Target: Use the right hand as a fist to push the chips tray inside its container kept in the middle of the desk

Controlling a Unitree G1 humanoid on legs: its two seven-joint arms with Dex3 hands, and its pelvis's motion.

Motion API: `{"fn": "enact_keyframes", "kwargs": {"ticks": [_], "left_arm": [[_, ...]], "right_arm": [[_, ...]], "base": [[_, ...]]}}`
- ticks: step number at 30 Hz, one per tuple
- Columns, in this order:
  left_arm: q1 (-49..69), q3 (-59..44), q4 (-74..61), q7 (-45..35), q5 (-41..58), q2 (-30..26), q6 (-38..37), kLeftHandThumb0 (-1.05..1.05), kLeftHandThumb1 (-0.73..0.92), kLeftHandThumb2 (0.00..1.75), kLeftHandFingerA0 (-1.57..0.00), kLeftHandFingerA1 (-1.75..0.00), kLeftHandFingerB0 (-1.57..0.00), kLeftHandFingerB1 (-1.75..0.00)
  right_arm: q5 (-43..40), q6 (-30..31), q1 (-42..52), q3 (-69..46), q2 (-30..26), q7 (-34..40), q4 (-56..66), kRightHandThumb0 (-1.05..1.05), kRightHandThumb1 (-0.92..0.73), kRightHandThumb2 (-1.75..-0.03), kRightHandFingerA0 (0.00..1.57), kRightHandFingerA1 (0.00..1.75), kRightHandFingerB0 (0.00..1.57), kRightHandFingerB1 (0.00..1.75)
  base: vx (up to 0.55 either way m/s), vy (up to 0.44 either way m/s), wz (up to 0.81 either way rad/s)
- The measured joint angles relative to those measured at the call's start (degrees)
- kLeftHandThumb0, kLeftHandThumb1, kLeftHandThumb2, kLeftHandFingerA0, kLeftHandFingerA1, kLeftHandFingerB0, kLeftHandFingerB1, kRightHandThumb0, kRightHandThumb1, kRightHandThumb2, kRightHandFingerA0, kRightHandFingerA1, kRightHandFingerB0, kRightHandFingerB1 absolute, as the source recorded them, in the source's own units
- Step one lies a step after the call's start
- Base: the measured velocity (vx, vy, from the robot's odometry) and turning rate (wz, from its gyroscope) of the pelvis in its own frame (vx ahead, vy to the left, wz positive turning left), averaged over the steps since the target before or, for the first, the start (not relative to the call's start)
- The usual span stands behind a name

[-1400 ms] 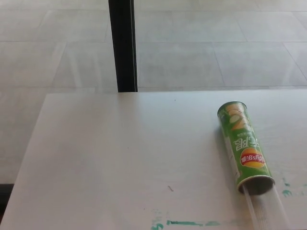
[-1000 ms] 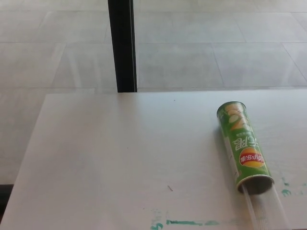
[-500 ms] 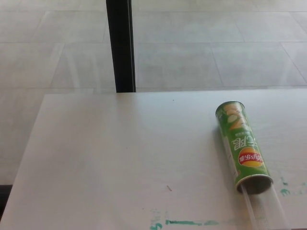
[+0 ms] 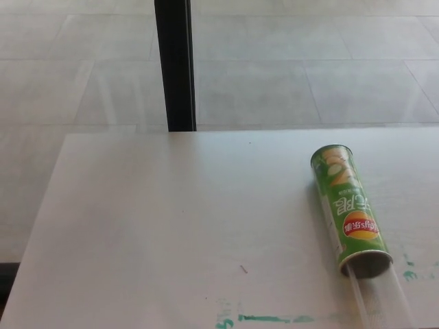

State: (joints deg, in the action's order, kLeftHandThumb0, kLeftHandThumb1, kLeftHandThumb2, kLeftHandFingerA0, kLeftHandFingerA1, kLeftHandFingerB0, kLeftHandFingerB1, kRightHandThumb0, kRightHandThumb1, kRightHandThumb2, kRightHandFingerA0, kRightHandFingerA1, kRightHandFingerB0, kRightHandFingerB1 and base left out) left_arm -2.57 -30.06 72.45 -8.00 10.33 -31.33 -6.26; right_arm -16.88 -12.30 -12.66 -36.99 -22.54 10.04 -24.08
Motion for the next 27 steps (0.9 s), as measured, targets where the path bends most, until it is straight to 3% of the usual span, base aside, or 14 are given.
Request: {"fn": "enact_keyframes", "kwargs": {"ticks": [1,2,3,4,12,13,14,15,16,18,19,27], "left_arm": [[-0.02,-0.01,-0.01,0.0,0.0,0.0,0.0,-0.72,0.92,0.68,-0.57,-0.63,-0.48,-0.48],[-0.03,-0.01,-0.01,0.01,0.0,0.0,0.0,-0.72,0.92,0.73,-0.53,-0.63,-0.45,-0.49],[-0.03,0.05,-0.01,0.01,-0.02,0.0,0.0,-0.72,0.92,0.72,-0.52,-0.63,-0.45,-0.49],[-0.02,0.13,-0.01,0.01,-0.05,0.0,0.0,-0.72,0.92,0.71,-0.52,-0.63,-0.45,-0.48],[-0.01,0.23,-0.02,0.02,-0.05,0.0,-0.01,-0.73,0.92,0.71,-0.54,-0.66,-0.46,-0.49],[0.01,0.29,-0.02,0.02,-0.06,0.0,-0.01,-0.72,0.92,0.68,-0.53,-0.66,-0.46,-0.49],[0.0,0.28,-0.02,0.02,-0.05,0.0,0.0,-0.71,0.92,0.67,-0.56,-0.64,-0.48,-0.49],[-0.02,0.25,-0.01,0.01,-0.03,0.0,0.0,-0.71,0.92,0.67,-0.56,-0.64,-0.48,-0.49],[-0.03,0.25,0.0,0.02,-0.03,0.0,-0.01,-0.72,0.92,0.7,-0.53,-0.63,-0.44,-0.48],[-0.02,0.27,0.01,0.02,-0.04,0.0,-0.01,-0.71,0.92,0.7,-0.53,-0.62,-0.44,-0.48],[-0.01,0.27,0.01,0.02,-0.04,0.0,-0.01,-0.71,0.92,0.71,-0.53,-0.64,-0.44,-0.49],[0.22,0.38,0.02,-0.09,-0.04,-0.02,-0.01,-0.73,0.92,0.71,-0.54,-0.64,-0.46,-0.49]], "right_arm": [[0.0,0.02,0.49,0.57,0.31,-0.19,1.23,-0.99,-0.68,-1.18,0.96,1.26,0.3,0.88],[-0.01,0.08,1.32,1.43,0.83,-0.51,3.26,-1.05,-0.92,-0.68,0.85,1.46,0.13,1.06],[-0.01,0.17,2.24,2.41,1.38,-0.85,5.31,-1.05,-0.92,-0.69,0.83,1.44,0.06,1.15],[0.01,0.24,3.44,3.59,2.03,-1.32,7.88,-1.05,-0.92,-0.68,0.82,1.42,0.11,1.02],[0.51,0.36,12.61,12.14,3.84,-5.1,22.92,-1.02,-0.9,-0.66,0.83,1.29,0.17,0.98],[0.73,0.33,14.54,13.66,3.82,-6.05,25.34,-1.05,-0.67,-1.18,0.85,1.15,0.29,0.83],[0.87,0.32,15.81,14.69,3.8,-6.75,26.99,-1.05,-0.85,-0.65,0.84,1.27,0.37,1.02],[0.99,0.31,17.4,15.91,3.7,-7.67,28.78,-1.05,-0.85,-0.65,0.84,1.27,0.37,1.02],[1.08,0.31,18.79,16.88,3.57,-8.49,30.21,-1.0,-0.59,-1.12,0.94,1.17,0.48,0.91],[1.34,0.3,21.39,18.63,2.82,-10.12,32.77,-0.98,-0.58,-1.12,0.96,1.16,0.5,0.92],[1.46,0.31,22.6,19.35,2.27,-10.95,33.89,-1.04,-0.82,-0.64,0.95,1.22,0.43,1.05],[4.19,0.23,30.03,24.16,-4.41,-17.54,40.26,-1.03,-0.78,-0.65,1.04,1.03,0.6,0.95]], "base": [[0.0,0.0,0.0],[0.0,0.0,0.0],[0.0,0.0,0.0],[0.0,0.0,0.0],[0.0,0.0,0.0],[0.0,0.0,0.0],[0.0,0.0,0.0],[0.0,0.0,0.0],[0.0,0.0,0.0],[0.0,0.0,0.0],[0.0,0.0,0.0],[0.0,0.0,0.0]]}}
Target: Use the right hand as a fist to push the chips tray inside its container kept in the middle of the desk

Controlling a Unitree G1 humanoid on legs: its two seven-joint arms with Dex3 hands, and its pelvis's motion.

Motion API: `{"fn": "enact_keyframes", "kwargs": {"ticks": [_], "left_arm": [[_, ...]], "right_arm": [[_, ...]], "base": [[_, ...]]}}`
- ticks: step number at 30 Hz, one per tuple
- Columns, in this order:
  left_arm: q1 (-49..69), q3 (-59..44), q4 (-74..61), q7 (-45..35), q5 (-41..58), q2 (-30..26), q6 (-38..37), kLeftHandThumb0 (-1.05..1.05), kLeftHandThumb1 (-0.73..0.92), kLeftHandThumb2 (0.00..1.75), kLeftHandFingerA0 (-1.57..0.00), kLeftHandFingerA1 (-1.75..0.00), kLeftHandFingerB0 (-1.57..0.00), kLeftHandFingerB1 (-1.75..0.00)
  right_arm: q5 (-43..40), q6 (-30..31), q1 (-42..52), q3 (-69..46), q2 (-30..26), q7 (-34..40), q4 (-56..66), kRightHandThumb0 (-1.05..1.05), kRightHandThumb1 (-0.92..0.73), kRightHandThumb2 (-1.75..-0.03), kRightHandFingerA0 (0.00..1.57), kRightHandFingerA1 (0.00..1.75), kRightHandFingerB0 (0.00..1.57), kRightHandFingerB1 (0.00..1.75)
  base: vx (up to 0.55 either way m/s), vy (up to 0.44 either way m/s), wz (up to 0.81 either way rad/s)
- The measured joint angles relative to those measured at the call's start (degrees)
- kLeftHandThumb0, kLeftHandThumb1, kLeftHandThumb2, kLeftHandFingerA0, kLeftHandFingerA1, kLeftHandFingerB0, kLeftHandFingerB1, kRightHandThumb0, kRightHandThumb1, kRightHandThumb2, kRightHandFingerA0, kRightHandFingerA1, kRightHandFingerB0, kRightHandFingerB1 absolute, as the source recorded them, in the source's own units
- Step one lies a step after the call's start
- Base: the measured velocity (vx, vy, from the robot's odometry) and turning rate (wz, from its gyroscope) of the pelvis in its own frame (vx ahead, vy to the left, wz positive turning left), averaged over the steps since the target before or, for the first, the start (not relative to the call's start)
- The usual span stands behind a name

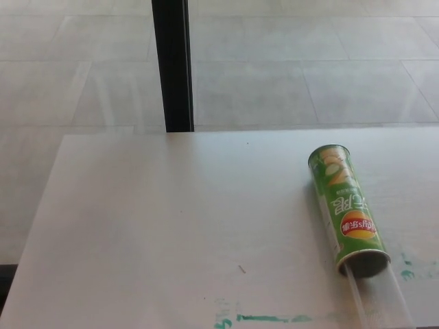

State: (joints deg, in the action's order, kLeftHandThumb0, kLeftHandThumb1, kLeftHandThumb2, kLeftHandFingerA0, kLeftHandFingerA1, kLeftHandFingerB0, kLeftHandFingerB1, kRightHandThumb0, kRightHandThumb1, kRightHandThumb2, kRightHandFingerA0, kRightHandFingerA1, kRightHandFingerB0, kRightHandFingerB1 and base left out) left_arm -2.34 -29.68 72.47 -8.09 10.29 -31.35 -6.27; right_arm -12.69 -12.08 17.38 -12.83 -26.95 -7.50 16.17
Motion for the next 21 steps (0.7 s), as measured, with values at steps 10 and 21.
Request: {"fn": "enact_keyframes", "kwargs": {"ticks": [10,21], "left_arm": [[0.55,0.06,0.01,0.0,0.01,-0.15,-0.01,-0.72,0.92,0.72,-0.51,-0.66,-0.42,-0.51],[1.44,0.16,-0.01,-0.3,0.05,-1.33,-0.19,-0.73,0.92,0.71,-0.51,-0.66,-0.43,-0.5]], "right_arm": [[4.0,-0.3,6.47,1.76,-10.54,-8.04,6.23,-1.03,-0.47,-1.04,1.14,0.95,0.8,0.84],[11.14,-1.61,16.32,-0.96,-15.93,-14.64,13.72,-1.05,-0.46,-1.06,1.15,1.02,0.78,0.86]], "base": [[0.0,0.0,0.0],[0.0,0.0,0.0]]}}
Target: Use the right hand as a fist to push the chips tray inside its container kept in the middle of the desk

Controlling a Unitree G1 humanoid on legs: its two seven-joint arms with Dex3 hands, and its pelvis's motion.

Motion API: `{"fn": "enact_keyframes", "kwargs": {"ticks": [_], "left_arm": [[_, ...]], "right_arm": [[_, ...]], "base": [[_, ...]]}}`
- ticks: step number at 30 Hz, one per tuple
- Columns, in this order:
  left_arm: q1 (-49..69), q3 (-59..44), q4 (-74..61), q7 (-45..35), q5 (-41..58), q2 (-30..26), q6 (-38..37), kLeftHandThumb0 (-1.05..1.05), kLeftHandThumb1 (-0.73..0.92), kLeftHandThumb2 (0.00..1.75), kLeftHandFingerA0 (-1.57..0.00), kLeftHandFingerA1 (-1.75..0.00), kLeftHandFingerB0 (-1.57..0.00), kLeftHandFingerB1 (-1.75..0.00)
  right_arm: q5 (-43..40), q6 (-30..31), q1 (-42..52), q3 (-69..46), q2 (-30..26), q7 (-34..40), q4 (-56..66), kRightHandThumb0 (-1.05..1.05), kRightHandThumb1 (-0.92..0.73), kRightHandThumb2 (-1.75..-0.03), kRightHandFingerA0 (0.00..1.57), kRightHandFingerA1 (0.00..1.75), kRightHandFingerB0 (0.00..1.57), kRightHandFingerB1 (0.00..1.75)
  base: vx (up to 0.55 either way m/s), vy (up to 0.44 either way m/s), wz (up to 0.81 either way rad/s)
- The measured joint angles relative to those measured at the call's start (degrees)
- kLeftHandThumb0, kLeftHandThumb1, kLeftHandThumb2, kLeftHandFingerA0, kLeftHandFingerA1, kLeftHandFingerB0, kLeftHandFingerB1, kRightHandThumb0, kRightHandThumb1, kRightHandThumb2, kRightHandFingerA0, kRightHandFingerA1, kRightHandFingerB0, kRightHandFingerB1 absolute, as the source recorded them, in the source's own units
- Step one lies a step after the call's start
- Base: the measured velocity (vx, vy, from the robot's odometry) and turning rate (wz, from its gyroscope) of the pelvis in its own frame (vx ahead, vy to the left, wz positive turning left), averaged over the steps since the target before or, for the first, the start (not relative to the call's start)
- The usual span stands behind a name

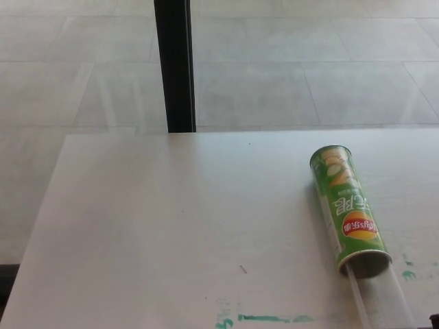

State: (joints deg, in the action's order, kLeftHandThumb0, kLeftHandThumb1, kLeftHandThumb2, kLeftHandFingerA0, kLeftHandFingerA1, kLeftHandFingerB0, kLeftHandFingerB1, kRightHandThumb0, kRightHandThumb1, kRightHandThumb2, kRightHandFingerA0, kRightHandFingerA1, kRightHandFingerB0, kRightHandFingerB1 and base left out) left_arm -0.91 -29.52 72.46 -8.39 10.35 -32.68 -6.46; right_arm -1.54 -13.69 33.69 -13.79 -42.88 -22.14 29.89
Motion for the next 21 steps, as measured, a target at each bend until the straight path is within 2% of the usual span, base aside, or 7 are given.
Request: {"fn": "enact_keyframes", "kwargs": {"ticks": [1,2,6,7,10,11,21], "left_arm": [[0.05,0.0,0.0,-0.14,0.0,-0.01,0.0,-0.73,0.92,0.71,-0.51,-0.66,-0.43,-0.5],[0.14,-0.02,0.0,-0.23,0.01,-0.06,0.0,-0.72,0.92,0.71,-0.52,-0.69,-0.44,-0.5],[0.11,-0.37,0.0,-0.34,0.11,-0.13,0.0,-0.7,0.92,0.68,-0.54,-0.7,-0.46,-0.5],[0.09,-0.51,0.01,-0.34,0.14,-0.15,0.0,-0.73,0.92,0.68,-0.54,-0.69,-0.44,-0.5],[0.09,-0.62,0.03,-0.36,0.15,-0.18,0.0,-0.73,0.91,0.67,-0.55,-0.79,-0.46,-0.57],[0.1,-0.69,0.02,-0.37,0.16,-0.18,0.0,-0.73,0.92,0.68,-0.54,-0.78,-0.45,-0.55],[0.11,-0.74,0.02,-0.61,0.15,-0.17,0.0,-0.72,0.92,0.68,-0.54,-0.72,-0.46,-0.53]], "right_arm": [[0.84,0.05,0.56,-0.23,-0.11,-0.35,0.49,-1.05,-0.46,-1.06,1.15,1.02,0.78,0.86],[1.59,0.14,0.69,-0.24,-0.18,-0.7,0.81,-1.05,-0.72,-0.62,1.19,0.96,0.82,0.88],[4.83,0.65,0.85,0.05,-0.34,-1.58,1.67,-1.05,-0.71,-0.63,1.19,0.92,0.81,0.86],[5.78,0.97,0.85,0.2,-0.51,-1.88,1.9,-1.05,-0.42,-1.03,1.21,0.93,0.8,0.81],[8.17,1.85,0.52,1.12,-0.84,-2.38,2.12,-1.05,-0.41,-1.03,1.21,0.93,0.81,0.81],[8.95,2.18,0.41,1.45,-0.9,-2.53,2.16,-1.05,-0.66,-0.62,1.21,0.93,0.81,0.8],[17.61,6.52,-3.12,7.19,-0.92,-2.91,1.73,-1.05,-0.63,-0.64,1.28,0.96,0.82,0.91]], "base": [[0.0,0.0,0.0],[0.0,0.0,0.0],[0.0,0.0,0.0],[0.0,0.0,0.0],[0.0,0.0,0.0],[0.0,0.0,0.0],[0.0,0.0,0.0]]}}
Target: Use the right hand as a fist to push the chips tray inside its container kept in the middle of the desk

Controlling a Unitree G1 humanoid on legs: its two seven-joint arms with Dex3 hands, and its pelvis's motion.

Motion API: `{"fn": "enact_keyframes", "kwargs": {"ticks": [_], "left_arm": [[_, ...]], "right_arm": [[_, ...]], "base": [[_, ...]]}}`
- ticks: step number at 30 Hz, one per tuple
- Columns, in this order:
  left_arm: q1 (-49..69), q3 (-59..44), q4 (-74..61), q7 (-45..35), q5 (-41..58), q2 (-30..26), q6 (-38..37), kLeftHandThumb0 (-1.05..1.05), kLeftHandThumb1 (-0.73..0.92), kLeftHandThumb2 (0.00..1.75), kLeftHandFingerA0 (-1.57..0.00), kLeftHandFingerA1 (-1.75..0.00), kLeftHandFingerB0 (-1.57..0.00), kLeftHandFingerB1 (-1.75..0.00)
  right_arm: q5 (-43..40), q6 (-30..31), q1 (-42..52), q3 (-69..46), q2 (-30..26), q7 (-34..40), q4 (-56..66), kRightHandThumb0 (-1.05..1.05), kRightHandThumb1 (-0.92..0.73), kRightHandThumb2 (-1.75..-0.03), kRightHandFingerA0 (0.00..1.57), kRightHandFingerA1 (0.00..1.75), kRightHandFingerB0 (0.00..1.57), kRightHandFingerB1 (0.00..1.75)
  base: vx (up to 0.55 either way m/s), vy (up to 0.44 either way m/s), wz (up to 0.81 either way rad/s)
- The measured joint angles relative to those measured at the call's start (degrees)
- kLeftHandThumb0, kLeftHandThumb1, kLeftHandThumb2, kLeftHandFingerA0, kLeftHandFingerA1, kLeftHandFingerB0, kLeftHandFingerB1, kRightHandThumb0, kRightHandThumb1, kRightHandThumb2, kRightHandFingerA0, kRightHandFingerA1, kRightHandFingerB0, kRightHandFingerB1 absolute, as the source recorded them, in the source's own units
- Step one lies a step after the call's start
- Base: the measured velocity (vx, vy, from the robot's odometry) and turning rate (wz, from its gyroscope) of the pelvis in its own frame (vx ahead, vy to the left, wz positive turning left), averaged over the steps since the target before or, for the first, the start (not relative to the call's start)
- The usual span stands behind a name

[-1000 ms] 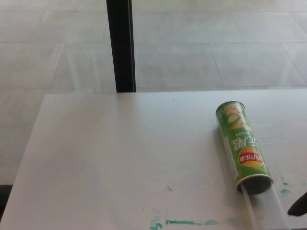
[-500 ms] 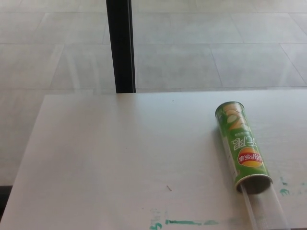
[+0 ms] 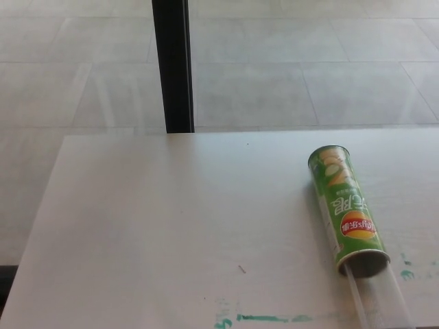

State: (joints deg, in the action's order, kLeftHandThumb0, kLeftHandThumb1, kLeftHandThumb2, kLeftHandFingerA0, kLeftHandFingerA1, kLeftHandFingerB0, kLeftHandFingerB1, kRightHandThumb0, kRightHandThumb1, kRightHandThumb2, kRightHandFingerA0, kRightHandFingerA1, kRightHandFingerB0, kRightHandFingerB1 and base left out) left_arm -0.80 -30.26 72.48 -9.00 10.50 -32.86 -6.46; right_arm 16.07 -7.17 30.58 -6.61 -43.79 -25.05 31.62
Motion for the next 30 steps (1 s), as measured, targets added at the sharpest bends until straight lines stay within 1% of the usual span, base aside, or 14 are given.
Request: {"fn": "enact_keyframes", "kwargs": {"ticks": [2,3,4,7,10,11,13,16,17,18,23,27,29,30], "left_arm": [[0.0,0.0,0.0,-0.01,-0.02,0.0,0.0,-0.74,0.92,0.67,-0.55,-0.75,-0.47,-0.53],[-0.01,0.0,0.0,-0.01,-0.03,0.0,0.0,-0.71,0.71,1.09,-0.55,-0.76,-0.46,-0.63],[-0.02,0.01,0.0,-0.01,-0.04,0.0,0.0,-0.75,0.92,0.67,-0.57,-0.79,-0.5,-0.55],[-0.04,0.02,0.0,-0.02,-0.06,0.0,0.0,-0.71,0.92,0.67,-0.56,-0.72,-0.45,-0.49],[-0.09,0.04,0.0,-0.01,-0.09,0.0,0.0,-0.72,0.92,0.67,-0.58,-0.79,-0.48,-0.55],[-0.12,0.06,0.0,-0.01,-0.11,0.0,0.0,-0.71,0.9,0.66,-0.53,-0.77,-0.46,-0.54],[-0.26,0.0,0.0,-0.02,-0.08,0.0,0.01,-0.71,0.91,0.67,-0.54,-0.73,-0.46,-0.51],[-0.45,0.0,-0.01,-0.03,-0.09,0.0,0.01,-0.7,0.91,0.67,-0.55,-0.81,-0.49,-0.56],[-0.5,0.0,-0.01,-0.03,-0.09,0.0,0.0,-0.75,0.73,0.88,-0.58,-0.8,-0.46,-0.6],[-0.58,0.01,-0.01,-0.03,-0.1,0.0,0.0,-0.71,0.91,0.66,-0.57,-0.77,-0.5,-0.53],[-0.89,0.01,-0.01,-0.02,-0.1,0.0,0.01,-0.72,0.9,0.66,-0.57,-0.8,-0.51,-0.56],[-1.18,0.01,-0.01,-0.03,-0.1,0.0,0.01,-0.71,0.92,0.67,-0.55,-0.73,-0.47,-0.52],[-1.28,0.02,-0.01,-0.03,-0.1,0.0,0.01,-0.7,0.9,0.67,-0.6,-0.72,-0.52,-0.51],[-1.31,0.02,-0.01,-0.01,-0.1,0.0,0.01,-0.69,0.91,0.67,-0.6,-0.76,-0.53,-0.53]], "right_arm": [[1.52,0.71,-0.82,1.11,0.24,0.06,-0.11,-1.05,-0.61,-0.64,1.33,1.01,0.82,0.95],[2.43,1.09,-1.32,1.79,0.5,0.12,-0.24,-1.05,-0.61,-0.63,1.33,1.04,0.82,0.96],[3.48,1.54,-1.86,2.52,0.78,0.22,-0.45,-1.05,-0.6,-0.65,1.35,1.05,0.84,0.97],[5.76,2.62,-2.87,4.26,1.44,0.57,-0.99,-1.05,-0.59,-0.65,1.32,1.06,0.8,1.01],[8.43,3.65,-4.02,6.18,2.41,1.33,-1.94,-1.05,-0.58,-0.68,1.3,1.1,0.78,1.05],[9.33,3.98,-4.29,6.71,2.84,1.59,-2.21,-1.05,-0.58,-0.69,1.23,1.1,0.76,1.07],[11.13,4.7,-4.88,7.91,3.51,2.11,-2.73,-1.05,-0.55,-0.72,1.27,1.11,0.79,1.1],[13.62,5.53,-5.67,9.33,4.53,3.18,-3.68,-1.05,-0.54,-0.8,1.31,1.16,0.79,1.16],[14.22,5.74,-5.84,9.71,4.8,3.45,-4.02,-1.05,-0.56,-0.79,1.28,1.14,0.77,1.14],[15.38,6.14,-6.14,10.42,5.28,3.95,-4.54,-1.05,-0.54,-0.78,1.32,1.13,0.8,1.1],[19.53,7.58,-7.12,12.66,6.23,5.72,-6.53,-1.05,-0.55,-0.79,1.27,1.11,0.81,1.07],[22.69,8.6,-7.75,14.14,6.9,7.05,-7.81,-1.05,-0.55,-0.76,1.25,1.09,0.8,1.05],[24.33,9.08,-8.05,14.94,7.29,7.59,-8.35,-1.05,-0.55,-0.75,1.18,1.07,0.79,1.03],[25.13,9.31,-8.2,15.29,7.45,7.82,-8.67,-1.05,-0.54,-0.77,1.24,1.08,0.78,1.05]], "base": [[0.0,0.0,0.0],[0.0,0.0,0.0],[0.0,0.0,0.0],[0.0,0.0,0.0],[0.0,0.0,0.0],[0.0,0.0,0.0],[0.0,0.0,0.0],[0.0,0.0,0.0],[0.0,0.0,0.0],[0.0,0.0,0.0],[0.0,0.0,0.0],[0.0,0.0,0.0],[0.0,0.0,0.0],[0.0,0.0,0.0]]}}
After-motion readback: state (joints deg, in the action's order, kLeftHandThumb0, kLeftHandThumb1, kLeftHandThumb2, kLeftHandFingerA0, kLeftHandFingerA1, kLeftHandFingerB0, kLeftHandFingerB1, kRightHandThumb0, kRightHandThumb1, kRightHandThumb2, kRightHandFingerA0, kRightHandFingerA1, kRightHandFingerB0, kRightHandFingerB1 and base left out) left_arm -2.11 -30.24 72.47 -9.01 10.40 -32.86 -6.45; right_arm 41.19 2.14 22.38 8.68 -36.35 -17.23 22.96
